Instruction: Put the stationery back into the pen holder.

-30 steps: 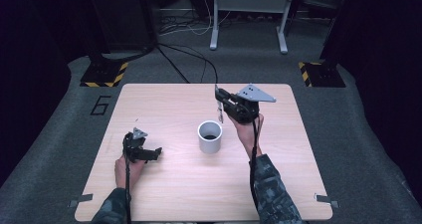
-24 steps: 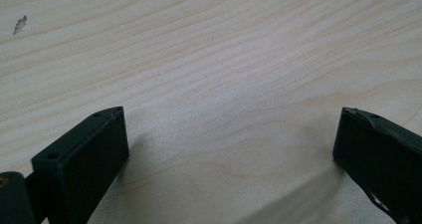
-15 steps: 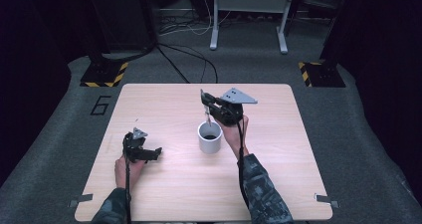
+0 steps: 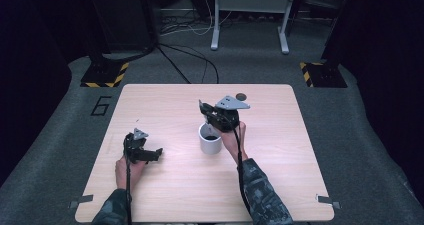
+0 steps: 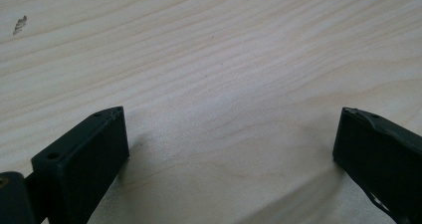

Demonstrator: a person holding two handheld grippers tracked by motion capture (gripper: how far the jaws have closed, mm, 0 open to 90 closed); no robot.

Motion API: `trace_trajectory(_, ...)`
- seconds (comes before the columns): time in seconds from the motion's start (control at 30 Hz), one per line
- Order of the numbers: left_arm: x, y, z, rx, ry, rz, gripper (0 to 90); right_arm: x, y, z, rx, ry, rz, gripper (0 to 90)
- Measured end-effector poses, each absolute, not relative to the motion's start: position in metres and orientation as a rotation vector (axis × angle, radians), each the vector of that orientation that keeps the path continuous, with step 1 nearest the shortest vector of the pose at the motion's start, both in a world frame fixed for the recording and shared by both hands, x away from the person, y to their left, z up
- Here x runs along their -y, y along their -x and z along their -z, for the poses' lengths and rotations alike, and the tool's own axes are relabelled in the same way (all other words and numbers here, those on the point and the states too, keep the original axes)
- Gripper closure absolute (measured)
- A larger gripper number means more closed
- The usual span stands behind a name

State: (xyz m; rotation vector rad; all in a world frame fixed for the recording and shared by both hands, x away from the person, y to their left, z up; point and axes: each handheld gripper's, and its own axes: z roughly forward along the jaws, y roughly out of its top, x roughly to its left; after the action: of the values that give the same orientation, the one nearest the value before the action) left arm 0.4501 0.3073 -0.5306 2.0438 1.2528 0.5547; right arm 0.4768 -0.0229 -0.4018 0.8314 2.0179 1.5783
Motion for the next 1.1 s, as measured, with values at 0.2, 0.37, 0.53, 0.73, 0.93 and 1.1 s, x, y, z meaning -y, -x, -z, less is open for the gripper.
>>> trace_trajectory(0.2,-0.307,-0.450,0.531,-1.253,-2.043,-0.555,0.9,0.023,-0.478,0.413,-2.061,-0.844,-1.535,80.1)
trace_trajectory(0.37,-0.307,-0.450,0.531,-1.254,-2.042,-0.554,0.9,0.024,-0.478,0.422,-2.088,-0.864,-1.505,80.1)
trace_trajectory(0.53,-0.307,-0.450,0.531,-1.254,-2.041,-0.554,0.9,0.027,-0.478,0.431,-2.128,-0.890,-1.471,80.0)
trace_trajectory(0.73,-0.307,-0.450,0.531,-1.256,-2.042,-0.553,0.9,0.029,-0.476,0.444,-2.179,-0.955,-1.414,80.0)
trace_trajectory(0.93,-0.308,-0.450,0.530,-1.254,-2.055,-0.548,0.9,0.033,-0.474,0.446,-2.184,-0.983,-1.410,78.2)
trace_trajectory(1.1,-0.307,-0.450,0.530,-1.253,-2.055,-0.549,0.9,0.035,-0.472,0.442,-2.198,-0.996,-1.372,51.0)
